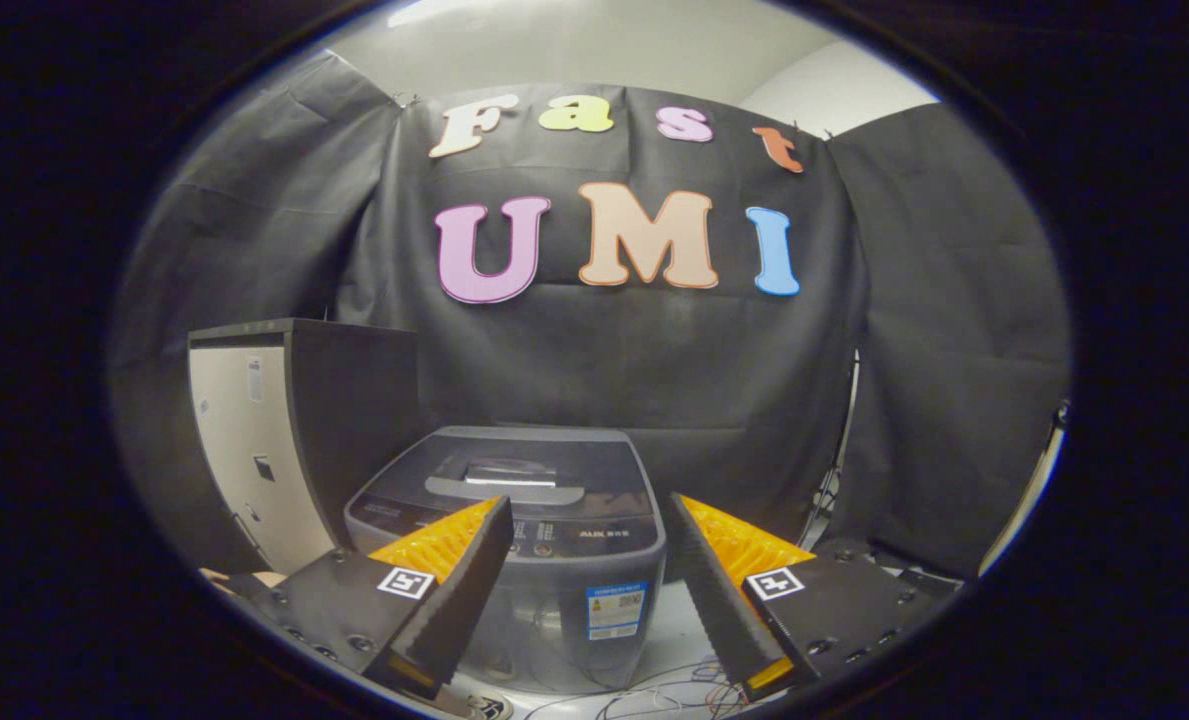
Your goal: Put the clothes into the washing machine and then close the washing machine lid.
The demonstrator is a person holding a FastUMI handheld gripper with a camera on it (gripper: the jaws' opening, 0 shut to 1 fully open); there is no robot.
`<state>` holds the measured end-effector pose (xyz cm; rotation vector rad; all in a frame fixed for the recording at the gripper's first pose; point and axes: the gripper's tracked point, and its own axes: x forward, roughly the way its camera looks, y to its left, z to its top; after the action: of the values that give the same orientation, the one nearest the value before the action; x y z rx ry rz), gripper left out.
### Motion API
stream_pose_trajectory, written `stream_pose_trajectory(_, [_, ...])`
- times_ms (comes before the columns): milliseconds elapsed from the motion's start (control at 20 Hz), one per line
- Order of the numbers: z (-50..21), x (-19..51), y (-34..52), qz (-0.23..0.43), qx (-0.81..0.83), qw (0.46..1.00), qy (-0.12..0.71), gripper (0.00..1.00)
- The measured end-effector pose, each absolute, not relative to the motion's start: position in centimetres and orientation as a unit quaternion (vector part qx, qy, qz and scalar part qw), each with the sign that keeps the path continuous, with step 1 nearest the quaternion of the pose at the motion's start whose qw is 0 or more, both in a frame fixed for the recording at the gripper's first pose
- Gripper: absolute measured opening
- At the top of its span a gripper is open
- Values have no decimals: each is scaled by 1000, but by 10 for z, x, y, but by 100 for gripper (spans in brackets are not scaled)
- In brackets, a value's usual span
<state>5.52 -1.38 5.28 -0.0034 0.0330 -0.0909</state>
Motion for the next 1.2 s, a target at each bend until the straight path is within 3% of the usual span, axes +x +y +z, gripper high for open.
stream_pose_trajectory(450, [50, 1, -26, -52, 9, 999, -5, 97])
stream_pose_trajectory(1200, [39, -20, -25, -35, -18, 999, -20, 97])
